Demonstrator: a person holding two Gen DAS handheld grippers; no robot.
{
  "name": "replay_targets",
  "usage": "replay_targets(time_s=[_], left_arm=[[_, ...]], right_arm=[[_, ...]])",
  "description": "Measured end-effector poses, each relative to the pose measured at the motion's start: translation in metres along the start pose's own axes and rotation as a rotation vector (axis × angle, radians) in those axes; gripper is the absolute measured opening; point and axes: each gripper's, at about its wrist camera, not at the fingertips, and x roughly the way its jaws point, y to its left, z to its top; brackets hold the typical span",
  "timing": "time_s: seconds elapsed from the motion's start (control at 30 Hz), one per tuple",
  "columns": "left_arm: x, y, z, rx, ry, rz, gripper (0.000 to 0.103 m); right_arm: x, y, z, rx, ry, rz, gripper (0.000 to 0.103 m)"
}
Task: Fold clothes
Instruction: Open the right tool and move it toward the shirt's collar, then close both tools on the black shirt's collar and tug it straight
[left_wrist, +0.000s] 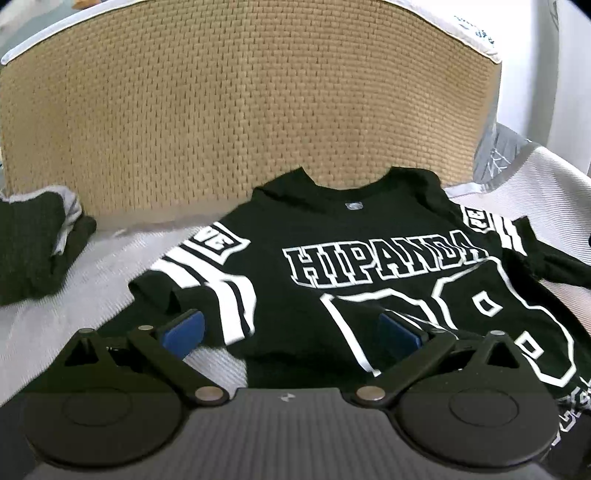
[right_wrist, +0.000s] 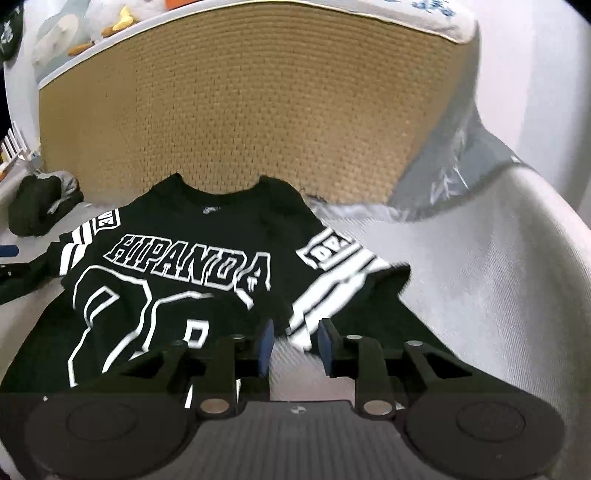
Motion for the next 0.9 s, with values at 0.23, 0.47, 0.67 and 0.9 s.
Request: replay_targets(time_s=[0.23,0.47,0.67,0.9], left_arm=[[0.026,0.016,0.016,-0.030,-0.009,-0.010,0.103],[0.050,0.028,0.028,-0.065,0.004,-0.021,0.103],[0.075,0.030,0.035,-0.046,0.002,-0.034,0.103],[0.102,0.035,0.039,-0.030,0.003,-0.042,0.103]], right_arm=[[0.036,0.009,0.028,-0.049,-0.033,-0.042,0.051],[0.071,0.004,0.050,-0.036,-0.015,-0.059,0.051],[0.099,0.004,0.067,-0.060,-0.026,-0.088,0.052],[0.143,0.001,0.078,-0.047,0.009,-0.096,0.053]])
